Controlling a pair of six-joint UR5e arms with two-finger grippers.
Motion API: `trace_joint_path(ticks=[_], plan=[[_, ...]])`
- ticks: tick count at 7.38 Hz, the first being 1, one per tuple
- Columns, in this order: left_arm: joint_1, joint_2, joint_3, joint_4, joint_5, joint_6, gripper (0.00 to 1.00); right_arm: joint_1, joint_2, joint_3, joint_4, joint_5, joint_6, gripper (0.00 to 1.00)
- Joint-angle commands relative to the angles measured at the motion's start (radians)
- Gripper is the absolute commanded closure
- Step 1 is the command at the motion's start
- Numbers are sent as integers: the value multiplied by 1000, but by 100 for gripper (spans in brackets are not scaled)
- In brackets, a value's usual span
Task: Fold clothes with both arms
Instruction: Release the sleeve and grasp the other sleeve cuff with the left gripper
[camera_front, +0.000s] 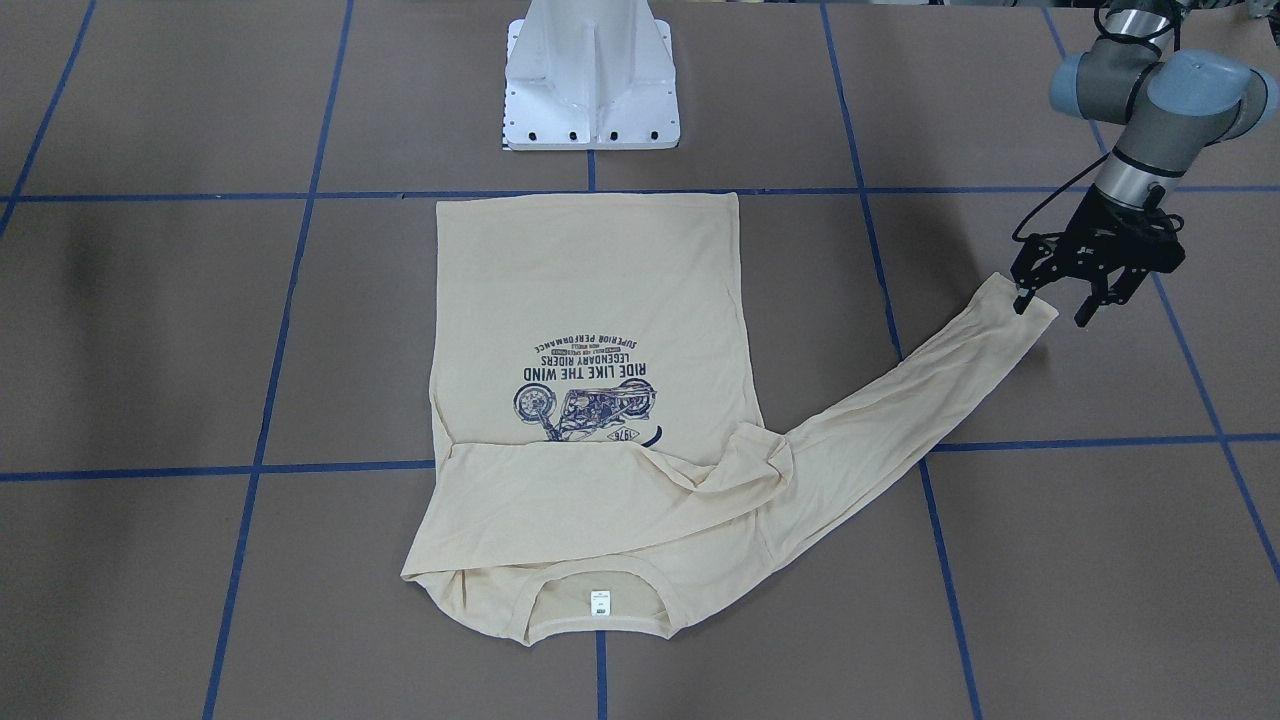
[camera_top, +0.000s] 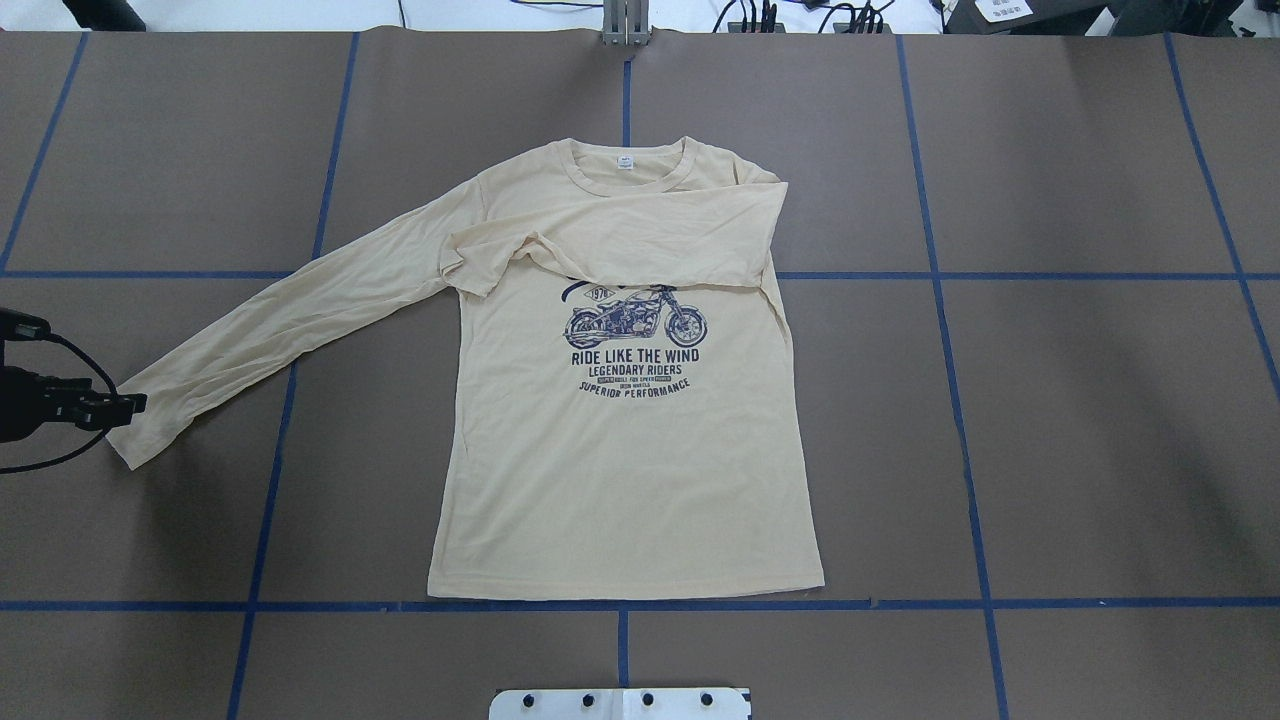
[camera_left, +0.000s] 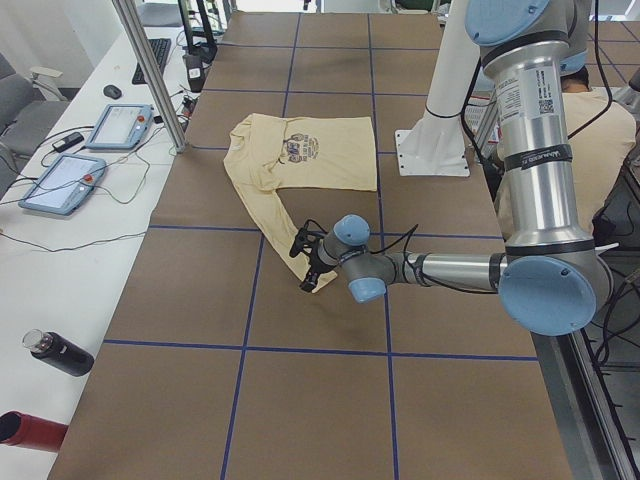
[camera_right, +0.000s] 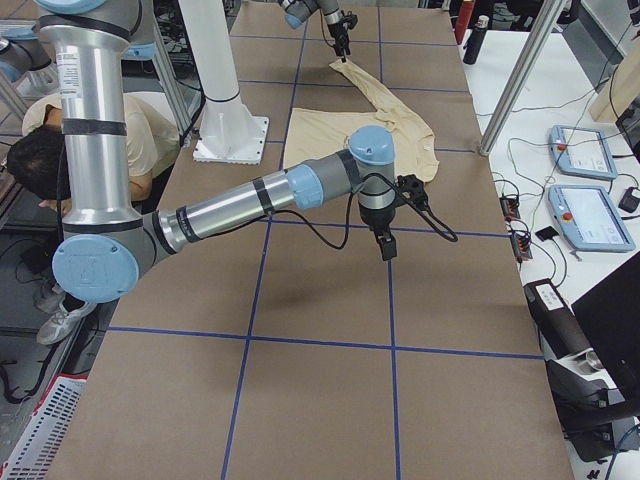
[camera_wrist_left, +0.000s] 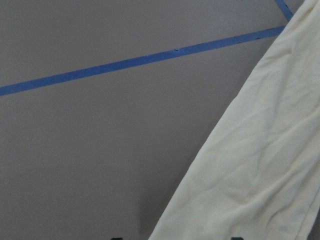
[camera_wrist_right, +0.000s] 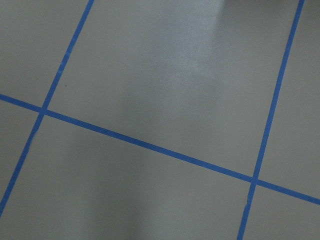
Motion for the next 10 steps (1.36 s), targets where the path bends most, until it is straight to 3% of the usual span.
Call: trace_joint_path(ticks=[1,4,6,7,8,9,10], plan=[[4,1,18,0,0,2,26,0,-1,1,1,-2,0,1],[4,1,28,-2,-1,6,26,-1,-1,4,3,-3,0,1],[5,1,31,-2,-4,10,33,-1,0,6,4,-6,6,1],[7,1,29,-2,-6,10,43,-1,0,6,4,-6,6,1],[7,1,29,-14,-8,10,59,0,0,7,4,-6,6,1],[7,6,31,-66,-12,9,85,-1,0,7,4,-6,6,1],[7,18,29,-69,-12,12,100,-1,3,6,4,-5,7,1]])
